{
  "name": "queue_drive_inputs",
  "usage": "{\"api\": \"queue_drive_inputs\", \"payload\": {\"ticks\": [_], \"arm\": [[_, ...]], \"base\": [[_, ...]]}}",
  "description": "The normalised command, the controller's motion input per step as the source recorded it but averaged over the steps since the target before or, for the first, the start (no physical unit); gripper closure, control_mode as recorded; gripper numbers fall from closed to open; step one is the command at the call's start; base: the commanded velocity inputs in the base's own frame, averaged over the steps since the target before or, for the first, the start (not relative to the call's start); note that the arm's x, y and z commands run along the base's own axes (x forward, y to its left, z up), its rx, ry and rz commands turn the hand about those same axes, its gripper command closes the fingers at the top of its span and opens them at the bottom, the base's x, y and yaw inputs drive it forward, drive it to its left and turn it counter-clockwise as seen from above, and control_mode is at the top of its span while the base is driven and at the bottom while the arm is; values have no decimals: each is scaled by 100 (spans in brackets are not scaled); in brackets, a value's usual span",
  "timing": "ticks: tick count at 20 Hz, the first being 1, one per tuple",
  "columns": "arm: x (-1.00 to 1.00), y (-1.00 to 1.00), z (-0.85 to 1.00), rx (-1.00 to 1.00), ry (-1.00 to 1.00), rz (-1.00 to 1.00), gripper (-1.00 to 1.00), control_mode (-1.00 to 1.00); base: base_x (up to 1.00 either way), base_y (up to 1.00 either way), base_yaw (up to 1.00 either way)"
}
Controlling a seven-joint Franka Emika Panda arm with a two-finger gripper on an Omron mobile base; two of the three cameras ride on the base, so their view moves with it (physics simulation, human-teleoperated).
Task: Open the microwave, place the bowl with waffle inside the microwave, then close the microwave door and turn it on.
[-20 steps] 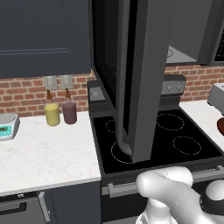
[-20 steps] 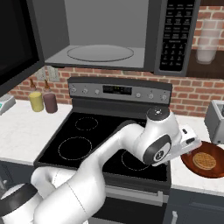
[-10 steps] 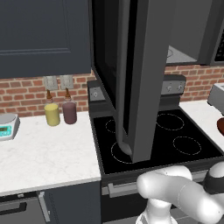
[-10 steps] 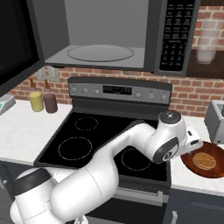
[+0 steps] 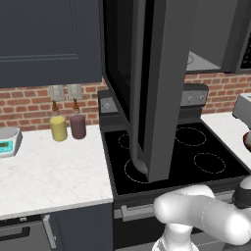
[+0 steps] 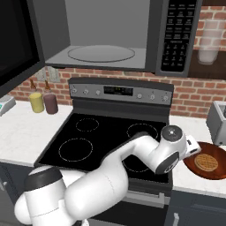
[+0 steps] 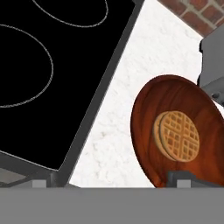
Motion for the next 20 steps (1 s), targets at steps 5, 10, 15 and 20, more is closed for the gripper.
{"api": "queue_drive_inputs", "payload": {"ticks": [5, 10, 15, 20], "arm": [[5, -21, -30, 0, -1, 0, -100, -100], [8, -21, -16, 0, 0, 0, -100, -100], [1, -14, -12, 0, 0, 0, -100, -100], [3, -3, -4, 0, 1, 0, -100, -100]], "base": [[0, 0, 0], [0, 0, 0], [0, 0, 0], [0, 0, 0]]}}
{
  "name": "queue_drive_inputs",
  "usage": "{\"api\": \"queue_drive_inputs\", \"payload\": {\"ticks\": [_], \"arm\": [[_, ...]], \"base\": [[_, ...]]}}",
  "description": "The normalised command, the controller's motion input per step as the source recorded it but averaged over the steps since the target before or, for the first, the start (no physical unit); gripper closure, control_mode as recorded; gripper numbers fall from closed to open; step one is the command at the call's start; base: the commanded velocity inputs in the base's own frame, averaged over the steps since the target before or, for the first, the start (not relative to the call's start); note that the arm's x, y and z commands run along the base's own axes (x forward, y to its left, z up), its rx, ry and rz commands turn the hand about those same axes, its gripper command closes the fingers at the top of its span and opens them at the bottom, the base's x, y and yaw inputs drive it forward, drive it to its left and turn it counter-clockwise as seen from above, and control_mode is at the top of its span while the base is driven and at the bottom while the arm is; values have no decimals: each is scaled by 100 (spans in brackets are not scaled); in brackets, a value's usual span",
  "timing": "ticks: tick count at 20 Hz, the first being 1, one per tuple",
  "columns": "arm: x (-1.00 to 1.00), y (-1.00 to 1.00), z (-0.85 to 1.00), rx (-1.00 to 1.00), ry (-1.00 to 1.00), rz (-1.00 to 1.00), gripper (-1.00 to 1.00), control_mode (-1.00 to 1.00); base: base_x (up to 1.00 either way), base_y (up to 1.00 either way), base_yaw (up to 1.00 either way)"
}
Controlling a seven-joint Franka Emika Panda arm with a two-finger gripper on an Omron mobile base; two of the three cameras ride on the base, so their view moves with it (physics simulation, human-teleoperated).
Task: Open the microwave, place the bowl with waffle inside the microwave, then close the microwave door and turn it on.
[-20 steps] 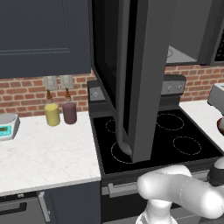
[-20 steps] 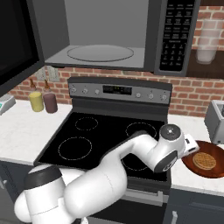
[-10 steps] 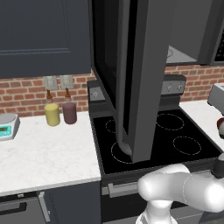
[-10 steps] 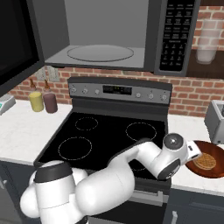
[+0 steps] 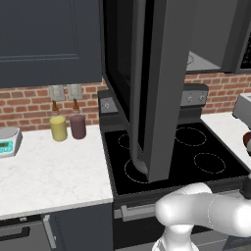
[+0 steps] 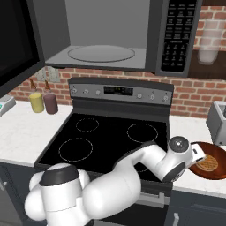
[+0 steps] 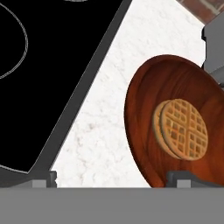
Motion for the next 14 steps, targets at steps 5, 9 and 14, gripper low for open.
{"api": "queue_drive_inputs", "payload": {"ticks": [5, 9, 14], "arm": [[6, 0, -1, 0, 3, 0, -100, -100], [15, -1, -2, 0, 1, 0, -100, -100], [27, -6, -4, 0, 2, 0, -100, -100]], "base": [[0, 0, 0], [0, 0, 0], [0, 0, 0]]}}
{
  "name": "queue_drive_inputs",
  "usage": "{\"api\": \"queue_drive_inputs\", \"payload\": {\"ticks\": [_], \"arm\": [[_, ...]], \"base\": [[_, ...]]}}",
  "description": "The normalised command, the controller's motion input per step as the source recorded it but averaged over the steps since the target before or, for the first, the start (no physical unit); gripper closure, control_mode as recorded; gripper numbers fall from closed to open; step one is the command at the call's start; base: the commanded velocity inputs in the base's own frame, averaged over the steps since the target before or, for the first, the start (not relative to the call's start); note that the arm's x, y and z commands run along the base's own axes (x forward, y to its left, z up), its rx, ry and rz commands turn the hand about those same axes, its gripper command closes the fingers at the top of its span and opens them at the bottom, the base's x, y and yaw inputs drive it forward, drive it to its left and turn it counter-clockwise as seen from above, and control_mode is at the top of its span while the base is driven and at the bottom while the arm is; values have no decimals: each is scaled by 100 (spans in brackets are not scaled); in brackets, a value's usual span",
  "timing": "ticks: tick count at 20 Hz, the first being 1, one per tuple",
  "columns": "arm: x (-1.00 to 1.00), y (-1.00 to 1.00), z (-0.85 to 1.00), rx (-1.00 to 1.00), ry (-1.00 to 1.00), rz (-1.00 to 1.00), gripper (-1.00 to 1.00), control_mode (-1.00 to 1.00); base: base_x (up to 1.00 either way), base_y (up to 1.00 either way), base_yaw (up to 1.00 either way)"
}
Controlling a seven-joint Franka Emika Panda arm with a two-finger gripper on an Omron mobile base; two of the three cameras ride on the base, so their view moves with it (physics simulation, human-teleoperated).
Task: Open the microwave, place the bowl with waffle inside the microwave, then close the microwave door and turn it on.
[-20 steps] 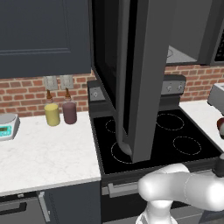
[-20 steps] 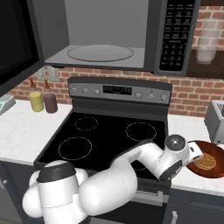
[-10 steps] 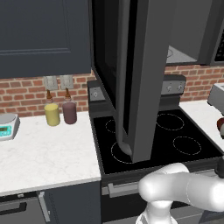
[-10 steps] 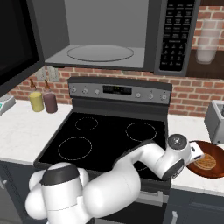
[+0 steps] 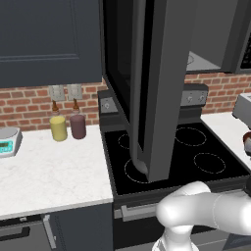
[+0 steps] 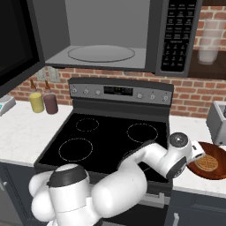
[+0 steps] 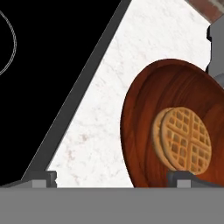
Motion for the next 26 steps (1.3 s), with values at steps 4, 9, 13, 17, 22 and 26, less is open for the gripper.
{"api": "queue_drive_inputs", "payload": {"ticks": [4, 9, 13, 17, 22, 26], "arm": [[34, -9, -6, 0, 3, 0, -100, -100], [28, -19, -12, 0, 2, 0, -100, -100], [23, -28, -3, 0, 5, 0, -100, -100], [21, -28, -14, 0, 5, 0, -100, -100], [13, -23, -11, 0, 7, 0, -100, -100], [1, -26, -15, 0, 6, 0, -100, -100]], "base": [[0, 0, 0], [0, 0, 0], [0, 0, 0], [0, 0, 0], [0, 0, 0], [0, 0, 0]]}}
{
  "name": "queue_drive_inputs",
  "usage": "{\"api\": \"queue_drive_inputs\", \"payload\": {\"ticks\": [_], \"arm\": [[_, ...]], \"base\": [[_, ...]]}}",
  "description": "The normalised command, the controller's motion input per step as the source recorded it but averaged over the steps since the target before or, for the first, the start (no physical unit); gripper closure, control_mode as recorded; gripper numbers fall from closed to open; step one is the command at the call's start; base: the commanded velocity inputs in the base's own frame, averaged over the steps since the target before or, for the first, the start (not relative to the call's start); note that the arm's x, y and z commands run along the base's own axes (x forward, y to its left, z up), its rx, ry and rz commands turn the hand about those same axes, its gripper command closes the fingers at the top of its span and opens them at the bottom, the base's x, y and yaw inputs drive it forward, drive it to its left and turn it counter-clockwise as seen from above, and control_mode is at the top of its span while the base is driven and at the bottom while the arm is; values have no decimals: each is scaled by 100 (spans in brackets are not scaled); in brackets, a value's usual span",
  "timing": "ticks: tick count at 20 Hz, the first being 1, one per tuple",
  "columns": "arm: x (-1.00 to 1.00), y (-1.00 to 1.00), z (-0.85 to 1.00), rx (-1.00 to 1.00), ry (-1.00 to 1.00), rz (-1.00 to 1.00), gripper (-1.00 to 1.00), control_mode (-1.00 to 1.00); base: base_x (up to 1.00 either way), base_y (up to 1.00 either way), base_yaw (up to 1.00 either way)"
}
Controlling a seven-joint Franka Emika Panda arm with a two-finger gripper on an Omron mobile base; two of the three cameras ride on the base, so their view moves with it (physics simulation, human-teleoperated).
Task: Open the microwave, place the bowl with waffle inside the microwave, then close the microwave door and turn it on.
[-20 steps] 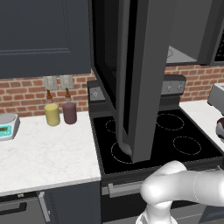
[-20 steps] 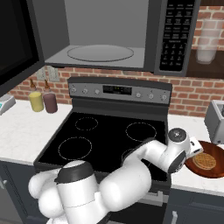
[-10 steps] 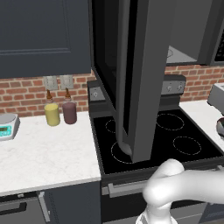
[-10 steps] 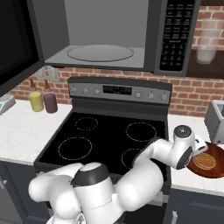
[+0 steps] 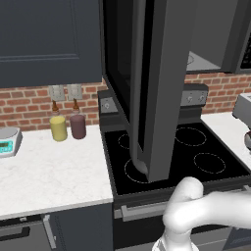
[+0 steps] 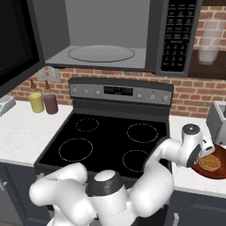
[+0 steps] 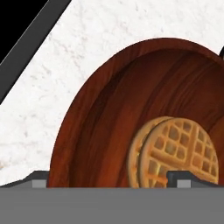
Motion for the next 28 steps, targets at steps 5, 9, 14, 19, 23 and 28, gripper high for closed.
{"api": "queue_drive_inputs", "payload": {"ticks": [5, 9, 14, 19, 23, 28], "arm": [[1, -18, -16, 0, 7, 0, -100, -100], [0, -6, -14, 0, 6, 0, -100, -100], [0, 0, -13, 0, 5, 0, -100, -100], [0, 0, -12, 0, 2, 0, -100, -100], [0, 0, -7, 0, 0, 0, -100, -100], [0, 0, 0, 0, 0, 0, -100, -100]], "base": [[0, 0, 0], [0, 0, 0], [0, 0, 0], [0, 0, 0], [0, 0, 0], [0, 0, 0]]}}
